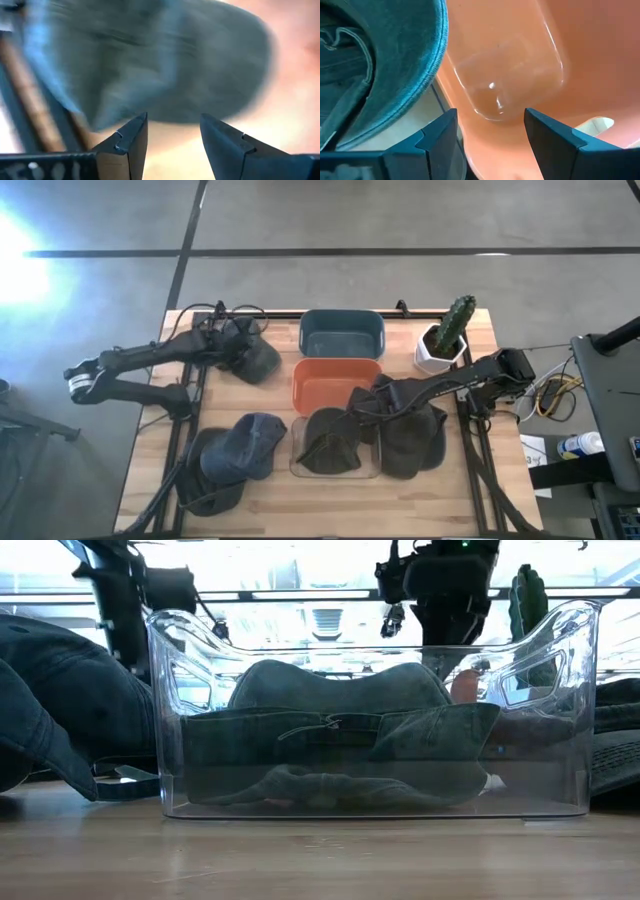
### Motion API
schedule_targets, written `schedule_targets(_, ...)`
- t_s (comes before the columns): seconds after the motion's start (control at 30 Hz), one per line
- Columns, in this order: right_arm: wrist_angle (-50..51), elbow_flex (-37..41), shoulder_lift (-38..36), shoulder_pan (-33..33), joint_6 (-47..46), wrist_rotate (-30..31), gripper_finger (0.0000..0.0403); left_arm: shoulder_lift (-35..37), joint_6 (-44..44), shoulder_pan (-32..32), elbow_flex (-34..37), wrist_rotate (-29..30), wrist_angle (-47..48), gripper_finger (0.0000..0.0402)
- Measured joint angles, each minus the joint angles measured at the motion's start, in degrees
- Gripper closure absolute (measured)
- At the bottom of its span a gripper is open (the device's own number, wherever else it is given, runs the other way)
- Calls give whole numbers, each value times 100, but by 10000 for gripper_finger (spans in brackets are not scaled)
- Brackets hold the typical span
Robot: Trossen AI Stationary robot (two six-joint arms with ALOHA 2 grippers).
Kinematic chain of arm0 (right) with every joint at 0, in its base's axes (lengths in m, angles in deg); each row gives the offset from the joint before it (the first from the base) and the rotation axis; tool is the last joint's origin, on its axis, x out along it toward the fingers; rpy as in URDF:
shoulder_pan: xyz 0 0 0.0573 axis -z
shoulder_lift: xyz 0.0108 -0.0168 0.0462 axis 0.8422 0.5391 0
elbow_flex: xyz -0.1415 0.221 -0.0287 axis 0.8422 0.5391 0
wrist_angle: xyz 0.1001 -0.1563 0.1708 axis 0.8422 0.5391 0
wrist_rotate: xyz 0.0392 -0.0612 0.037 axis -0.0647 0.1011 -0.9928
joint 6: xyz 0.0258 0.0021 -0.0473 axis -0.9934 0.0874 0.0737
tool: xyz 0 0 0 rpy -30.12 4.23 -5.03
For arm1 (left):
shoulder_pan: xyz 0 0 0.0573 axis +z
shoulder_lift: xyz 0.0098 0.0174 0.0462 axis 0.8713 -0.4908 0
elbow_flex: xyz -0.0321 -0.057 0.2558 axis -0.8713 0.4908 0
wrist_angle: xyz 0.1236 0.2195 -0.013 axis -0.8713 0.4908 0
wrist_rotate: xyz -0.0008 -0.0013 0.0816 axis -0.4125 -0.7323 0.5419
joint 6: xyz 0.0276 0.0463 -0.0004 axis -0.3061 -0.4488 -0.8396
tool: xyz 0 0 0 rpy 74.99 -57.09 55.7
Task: Pick & Place hat
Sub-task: Put the gray cap into the transparent bin
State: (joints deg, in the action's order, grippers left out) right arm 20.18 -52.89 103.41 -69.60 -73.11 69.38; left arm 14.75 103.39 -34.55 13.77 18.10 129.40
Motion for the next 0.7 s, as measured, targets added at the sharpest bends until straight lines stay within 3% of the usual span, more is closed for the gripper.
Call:
schedule_targets(0.2,20,0,-152,0,6,2,177,548,530,-1064,-420,-105,892,232)
schedule_targets(0.47,-140,13,-167,165,147,-318,177,1031,3469,-2891,-482,-1006,1553,233)
schedule_targets(0.7,-305,17,-167,321,370,-412,177,830,5135,-4795,-469,-1579,1528,234)
